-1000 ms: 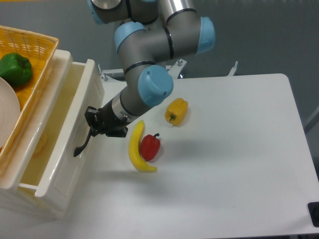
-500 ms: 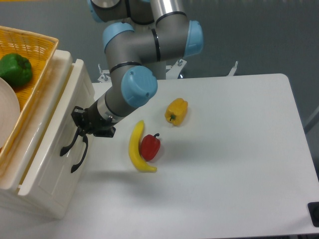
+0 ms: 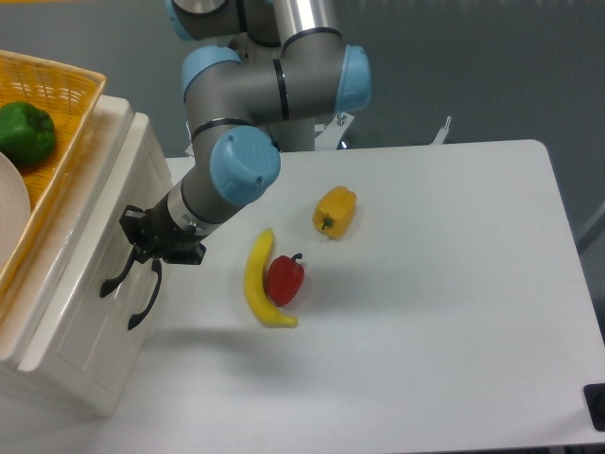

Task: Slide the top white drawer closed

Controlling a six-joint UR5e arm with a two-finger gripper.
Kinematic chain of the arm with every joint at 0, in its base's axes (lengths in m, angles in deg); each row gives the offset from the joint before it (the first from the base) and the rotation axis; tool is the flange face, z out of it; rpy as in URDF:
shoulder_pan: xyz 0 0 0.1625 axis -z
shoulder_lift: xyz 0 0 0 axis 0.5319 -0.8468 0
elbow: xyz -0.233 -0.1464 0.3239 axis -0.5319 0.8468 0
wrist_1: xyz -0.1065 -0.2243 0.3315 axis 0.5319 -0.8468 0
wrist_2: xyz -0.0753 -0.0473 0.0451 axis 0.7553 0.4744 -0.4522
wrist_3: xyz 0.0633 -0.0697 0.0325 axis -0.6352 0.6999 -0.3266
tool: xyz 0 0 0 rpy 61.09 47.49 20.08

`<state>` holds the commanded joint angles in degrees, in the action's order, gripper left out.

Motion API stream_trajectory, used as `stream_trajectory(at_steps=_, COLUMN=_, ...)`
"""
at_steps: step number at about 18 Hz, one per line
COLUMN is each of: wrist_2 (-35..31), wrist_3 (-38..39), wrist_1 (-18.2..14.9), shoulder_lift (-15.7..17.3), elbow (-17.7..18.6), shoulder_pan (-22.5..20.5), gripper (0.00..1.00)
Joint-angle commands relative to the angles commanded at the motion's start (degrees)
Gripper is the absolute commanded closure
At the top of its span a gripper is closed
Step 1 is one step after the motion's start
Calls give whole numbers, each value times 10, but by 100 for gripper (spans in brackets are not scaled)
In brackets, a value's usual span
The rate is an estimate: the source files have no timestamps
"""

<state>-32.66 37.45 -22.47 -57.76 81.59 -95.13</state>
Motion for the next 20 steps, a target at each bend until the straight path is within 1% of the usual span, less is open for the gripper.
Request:
stream_trajectory(at_steps=3, wrist_2=-4, wrist_3=-4, wrist_1=1, shoulder_lift=1, elbow=-4, shoulder_pan=-12, gripper=100)
stream_trajectory(at_steps=5, wrist_2=-7, wrist_3=-4, wrist_1=3, shoulder_lift=1, elbow=-8, shoulder_pan=-28, gripper=99)
stream_trajectory(at_steps=8, wrist_2=-10, wrist_3=-6, wrist_1=4, shoulder_lift=0, elbow=-20, shoulder_pan=-54, gripper=96)
stream_trajectory(at_steps=10, wrist_2=-28, wrist_3=-6, wrist_1=10, shoulder_lift=-2, elbow=-27, shoulder_pan=-74, gripper=95)
stream_trajectory(at_steps=12, wrist_2=-47, wrist_3=-6, wrist_1=33, shoulder_lift=-2, elbow=-27, shoulder_pan=-92, gripper=88)
stream_trajectory(at_steps=13, wrist_2=-51, wrist_3=-6, wrist_1=46, shoulder_lift=-5, elbow=-27, shoulder_pan=-101, gripper=87)
stream_trajectory(at_steps=15, wrist_2=-53, wrist_3=-6, wrist_1=73, shoulder_lift=-21, elbow=-27, shoulder_pan=-123, gripper=82)
stream_trajectory(at_steps=17, wrist_2=-58, wrist_3=-5, wrist_1=100, shoulder_lift=-39, elbow=-27, shoulder_pan=-136, gripper=75)
stream_trajectory(at_steps=20, wrist_2=-110, wrist_3=-6, wrist_1=131, shoulder_lift=-57, elbow=-27, shoulder_pan=-158, gripper=63)
